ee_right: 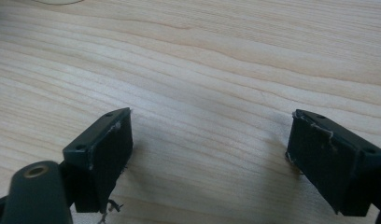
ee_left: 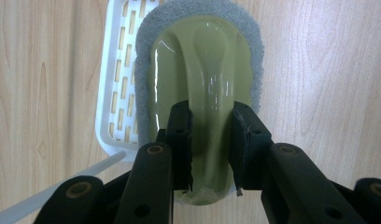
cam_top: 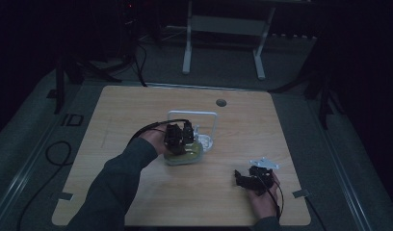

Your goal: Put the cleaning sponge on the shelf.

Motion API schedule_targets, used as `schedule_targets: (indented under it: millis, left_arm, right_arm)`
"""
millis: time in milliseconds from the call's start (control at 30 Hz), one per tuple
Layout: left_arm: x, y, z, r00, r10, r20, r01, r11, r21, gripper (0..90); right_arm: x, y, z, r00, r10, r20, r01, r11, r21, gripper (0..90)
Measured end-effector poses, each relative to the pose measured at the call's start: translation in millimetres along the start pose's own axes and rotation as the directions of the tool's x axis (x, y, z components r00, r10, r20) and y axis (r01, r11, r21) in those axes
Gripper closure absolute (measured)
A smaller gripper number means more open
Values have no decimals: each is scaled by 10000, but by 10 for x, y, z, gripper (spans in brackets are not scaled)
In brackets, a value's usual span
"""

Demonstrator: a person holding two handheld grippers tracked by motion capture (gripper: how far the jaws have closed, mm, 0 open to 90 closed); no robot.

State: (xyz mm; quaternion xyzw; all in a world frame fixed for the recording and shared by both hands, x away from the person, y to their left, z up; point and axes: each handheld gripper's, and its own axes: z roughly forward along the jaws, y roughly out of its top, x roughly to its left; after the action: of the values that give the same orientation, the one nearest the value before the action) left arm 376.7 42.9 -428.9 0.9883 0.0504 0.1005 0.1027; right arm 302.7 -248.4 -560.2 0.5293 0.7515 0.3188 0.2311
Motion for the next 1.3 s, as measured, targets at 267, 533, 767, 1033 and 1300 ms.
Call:
schedule_targets:
  millis: [267, 533, 767, 1033, 1300]
  left_arm:
    - [32, -10, -14, 9999, 60, -100, -61, 9999, -86, 717]
    - [46, 46, -25, 9996, 231, -178, -231, 9997, -38, 717]
    - [63, 131, -68, 9990, 363, -260, -364, 9993, -44, 717]
    - [108, 137, -4, 9980, 425, -464, -421, 9991, 89, 717]
    - [132, 188, 67, 9979, 503, -409, -502, 9987, 31, 716]
  right_arm:
    - [0, 0, 0, 10000, 5, 0, -5, 10000, 1, 139]
    - [0, 0, 0, 10000, 2, 0, -2, 10000, 0, 139]
    - [0, 0, 0, 10000, 5, 0, -5, 10000, 3, 139]
    - [0, 0, 0, 10000, 1, 0, -1, 10000, 5, 139]
    - [0, 1, 0, 10000, 3, -5, -3, 10000, 7, 138]
